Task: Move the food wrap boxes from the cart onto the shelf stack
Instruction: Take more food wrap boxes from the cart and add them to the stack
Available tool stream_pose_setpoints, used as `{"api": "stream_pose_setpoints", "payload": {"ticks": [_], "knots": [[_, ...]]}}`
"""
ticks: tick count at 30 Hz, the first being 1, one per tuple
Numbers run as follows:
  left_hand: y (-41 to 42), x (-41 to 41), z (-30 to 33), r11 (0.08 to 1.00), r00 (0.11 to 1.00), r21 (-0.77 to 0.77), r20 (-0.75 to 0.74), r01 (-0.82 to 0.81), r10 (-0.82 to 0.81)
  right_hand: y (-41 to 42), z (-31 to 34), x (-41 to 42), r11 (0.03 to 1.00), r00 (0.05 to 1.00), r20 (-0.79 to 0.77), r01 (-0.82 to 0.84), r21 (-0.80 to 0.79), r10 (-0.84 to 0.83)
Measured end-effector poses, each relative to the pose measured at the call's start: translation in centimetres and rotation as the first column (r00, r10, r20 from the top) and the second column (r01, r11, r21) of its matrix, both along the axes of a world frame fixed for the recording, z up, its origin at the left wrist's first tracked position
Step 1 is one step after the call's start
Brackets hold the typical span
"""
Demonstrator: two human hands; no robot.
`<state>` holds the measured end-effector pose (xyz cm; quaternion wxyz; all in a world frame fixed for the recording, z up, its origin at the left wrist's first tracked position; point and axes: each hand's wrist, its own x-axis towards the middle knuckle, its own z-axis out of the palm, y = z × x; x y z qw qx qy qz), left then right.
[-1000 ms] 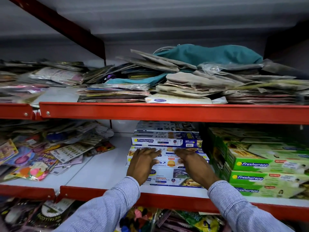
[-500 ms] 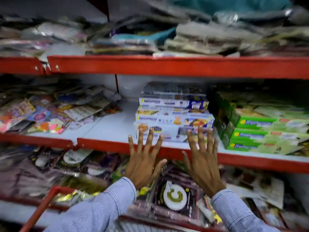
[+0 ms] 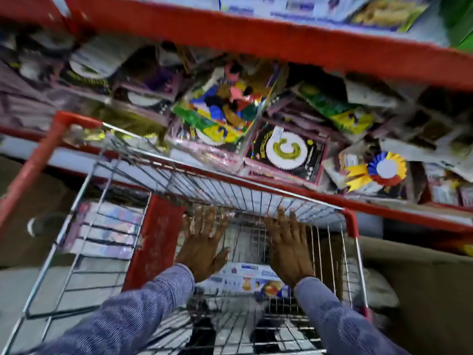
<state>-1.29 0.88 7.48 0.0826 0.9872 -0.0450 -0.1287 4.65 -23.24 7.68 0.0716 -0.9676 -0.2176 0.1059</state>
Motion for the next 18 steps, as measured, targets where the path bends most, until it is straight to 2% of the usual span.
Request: {"api": "stream_pose_setpoints", "payload": {"ticks": [2, 5, 7, 11, 15, 18], "knots": [[-0.2, -1.7, -3.3, 1.000, 0.995, 0.019, -0.103, 0.018, -0.016, 0.0, -4.1, -0.9, 0.998, 0.981, -0.191, -0.033, -0.059, 0.021], [-0.3, -3.8, -7.8, 0.993, 0.984, 0.035, -0.145, 0.109, -0.103, 0.0, -10.4, -1.6, 0.978, 0.890, -0.450, -0.154, -0.142, 0.075], [-0.3, -4.6, -9.7, 0.988, 0.978, 0.035, -0.150, 0.151, -0.145, 0.4, -13.5, -1.8, 0.942, 0.826, -0.551, -0.268, -0.204, 0.115], [-0.1, -5.2, -11.8, 0.972, 0.959, 0.042, -0.178, 0.231, -0.220, 1.4, -17.4, -1.1, 0.877, 0.764, -0.616, -0.415, -0.241, 0.193], [0.1, -5.3, -12.6, 0.953, 0.937, 0.034, -0.196, 0.302, -0.290, 0.7, -18.3, 1.2, 0.827, 0.700, -0.648, -0.529, -0.188, 0.300], [-0.6, -4.9, -13.0, 0.928, 0.914, -0.012, -0.173, 0.371, -0.368, 0.7, -17.8, 2.3, 0.831, 0.723, -0.606, -0.529, -0.175, 0.332]]}}
